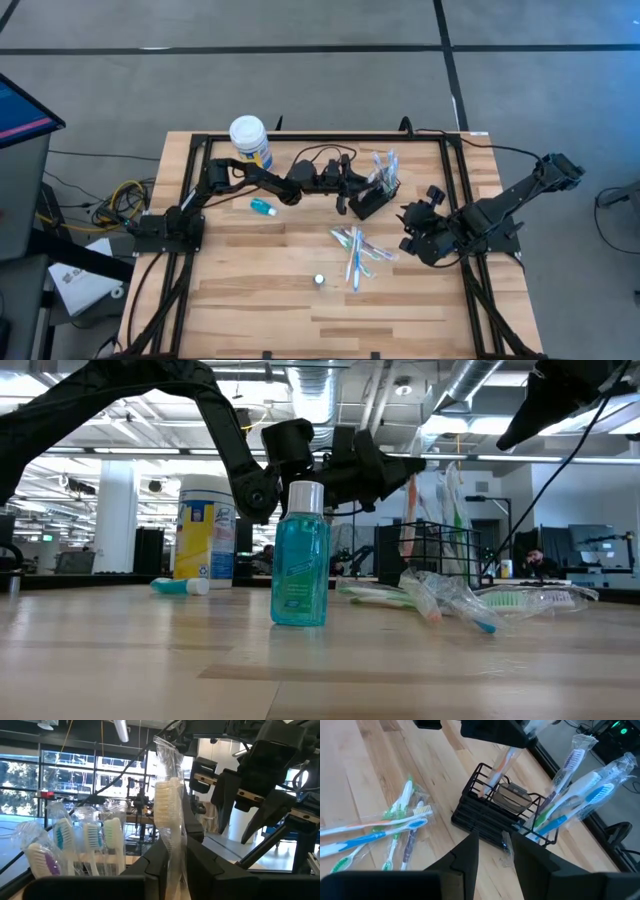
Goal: Pick & Place toothbrushing station
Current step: Put the orange toothbrush into the mesh organizer
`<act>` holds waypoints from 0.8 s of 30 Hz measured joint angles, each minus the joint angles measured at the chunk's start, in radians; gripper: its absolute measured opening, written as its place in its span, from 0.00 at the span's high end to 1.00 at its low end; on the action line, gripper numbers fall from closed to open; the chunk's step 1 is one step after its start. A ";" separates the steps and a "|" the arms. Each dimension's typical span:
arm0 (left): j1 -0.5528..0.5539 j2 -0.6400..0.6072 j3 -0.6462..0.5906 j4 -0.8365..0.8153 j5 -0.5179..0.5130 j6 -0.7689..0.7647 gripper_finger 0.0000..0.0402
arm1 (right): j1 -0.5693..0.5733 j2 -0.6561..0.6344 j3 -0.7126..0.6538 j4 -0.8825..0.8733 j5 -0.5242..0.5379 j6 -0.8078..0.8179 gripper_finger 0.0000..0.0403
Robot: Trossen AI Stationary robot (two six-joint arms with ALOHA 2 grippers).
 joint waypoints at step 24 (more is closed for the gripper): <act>0.027 -0.009 -0.108 0.047 -0.025 -0.010 0.63 | 0.000 0.000 0.000 0.006 -0.003 0.000 0.73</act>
